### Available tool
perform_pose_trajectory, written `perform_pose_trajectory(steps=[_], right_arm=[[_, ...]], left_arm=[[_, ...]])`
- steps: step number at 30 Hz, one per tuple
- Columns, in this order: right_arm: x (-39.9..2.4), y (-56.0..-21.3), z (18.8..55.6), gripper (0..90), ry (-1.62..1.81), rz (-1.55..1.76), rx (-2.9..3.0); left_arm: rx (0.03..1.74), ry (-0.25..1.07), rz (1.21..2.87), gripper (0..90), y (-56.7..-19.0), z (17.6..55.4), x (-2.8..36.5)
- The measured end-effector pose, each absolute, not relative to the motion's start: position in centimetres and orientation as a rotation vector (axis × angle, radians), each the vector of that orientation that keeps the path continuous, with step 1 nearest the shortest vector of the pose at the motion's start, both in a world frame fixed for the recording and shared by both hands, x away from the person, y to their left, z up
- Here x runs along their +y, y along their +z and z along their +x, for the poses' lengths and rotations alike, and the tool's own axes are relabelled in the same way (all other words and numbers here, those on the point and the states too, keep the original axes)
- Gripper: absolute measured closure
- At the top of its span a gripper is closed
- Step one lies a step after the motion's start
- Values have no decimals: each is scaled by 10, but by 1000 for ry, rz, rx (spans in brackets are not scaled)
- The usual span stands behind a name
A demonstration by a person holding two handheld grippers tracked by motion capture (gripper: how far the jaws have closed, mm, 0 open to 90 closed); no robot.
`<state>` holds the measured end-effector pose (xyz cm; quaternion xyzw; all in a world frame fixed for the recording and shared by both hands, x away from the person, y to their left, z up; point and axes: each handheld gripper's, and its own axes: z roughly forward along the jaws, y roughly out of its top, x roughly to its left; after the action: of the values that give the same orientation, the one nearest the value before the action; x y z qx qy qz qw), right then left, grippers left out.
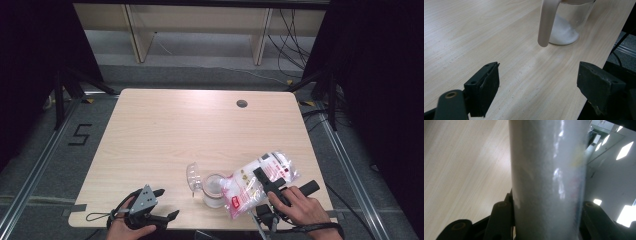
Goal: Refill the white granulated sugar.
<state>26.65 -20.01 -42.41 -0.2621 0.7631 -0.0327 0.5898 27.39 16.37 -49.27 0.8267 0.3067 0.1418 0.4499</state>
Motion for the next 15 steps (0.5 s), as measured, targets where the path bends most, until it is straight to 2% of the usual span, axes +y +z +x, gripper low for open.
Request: perform_pose_trajectory(steps=[8, 9, 14, 15], right_arm=[[-199, -421, 268, 624, -99, -653, 1775], [-203, -426, 264, 624, -86, -540, 1818], [-203, -426, 264, 627, -71, -540, 1818], [-200, -422, 267, 628, -77, -623, 1785]], left_arm=[[763, 347, 2029, 179, -493, 274, 163], [768, 347, 2027, 179, -493, 274, 163], [755, 353, 2048, 180, -493, 274, 164], [760, 351, 2033, 180, -493, 274, 163]])
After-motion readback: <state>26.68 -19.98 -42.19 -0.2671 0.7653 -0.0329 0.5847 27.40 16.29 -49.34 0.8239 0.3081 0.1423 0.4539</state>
